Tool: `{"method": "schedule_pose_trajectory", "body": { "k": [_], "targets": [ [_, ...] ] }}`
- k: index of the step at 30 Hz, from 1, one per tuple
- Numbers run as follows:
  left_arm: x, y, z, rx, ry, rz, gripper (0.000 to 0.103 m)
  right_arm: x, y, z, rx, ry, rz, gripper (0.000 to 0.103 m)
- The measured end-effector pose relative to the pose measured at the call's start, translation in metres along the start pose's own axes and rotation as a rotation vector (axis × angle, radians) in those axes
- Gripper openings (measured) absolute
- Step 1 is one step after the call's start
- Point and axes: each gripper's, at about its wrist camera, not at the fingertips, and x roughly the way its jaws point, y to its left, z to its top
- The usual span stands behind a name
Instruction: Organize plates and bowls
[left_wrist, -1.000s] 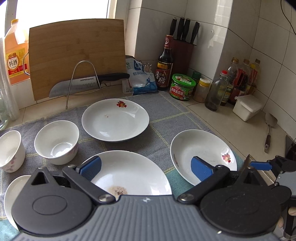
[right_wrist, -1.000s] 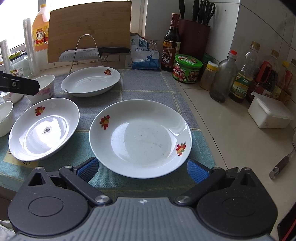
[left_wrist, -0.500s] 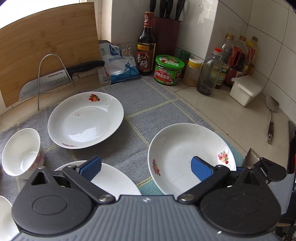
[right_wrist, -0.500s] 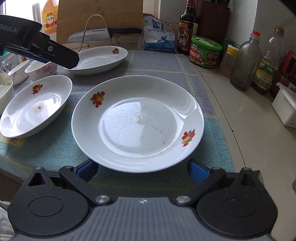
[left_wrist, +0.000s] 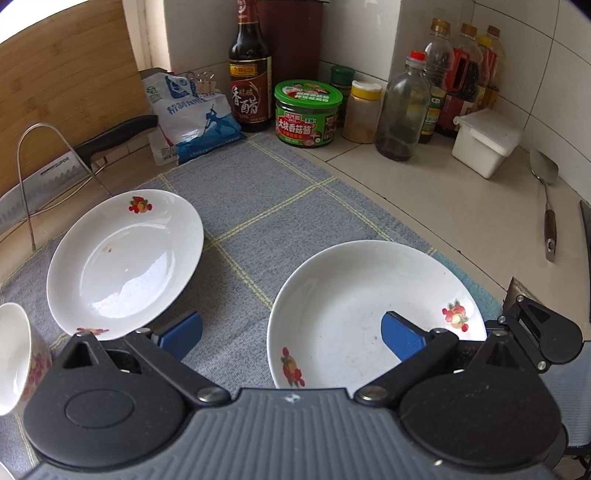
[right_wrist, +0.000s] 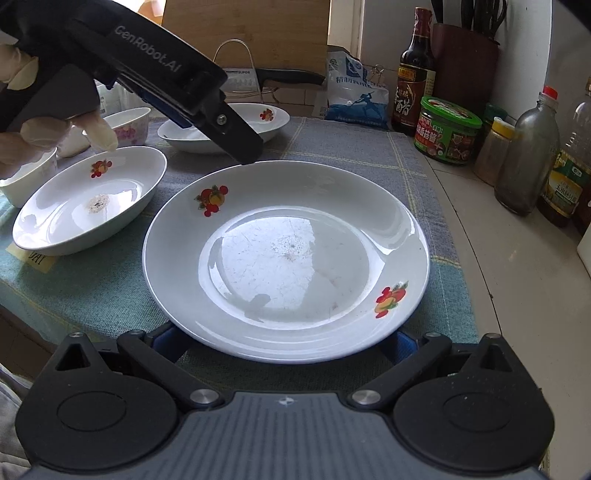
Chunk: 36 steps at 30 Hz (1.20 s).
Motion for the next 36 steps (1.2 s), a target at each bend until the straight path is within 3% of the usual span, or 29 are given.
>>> {"method": "schedule_pose_trajectory", "body": {
  "k": [13,18,26,36],
  "targets": [
    [0.045,-0.015,0.025,0.133,0.127,-0.137,0.099,-0.006,-0.003,-0.014,-0.019,-0.098,0.021,0.103],
    [0.058,-0.013,0.032,0.146,0.179,-0.199,0.093,-0.006,-0.005,-0.011,-0.034,-0.087,0.035,0.103],
    [0.078,-0.013,0.037,0.207,0.272,-0.224,0.076,-0.005,-0.010,-0.010,-0.069,-0.085,0.072,0.103],
    [0.094,-0.010,0.043,0.223,0.345,-0.274,0.076,-0.004,-0.013,-0.009,-0.086,-0.079,0.089,0.103]
  ]
}}
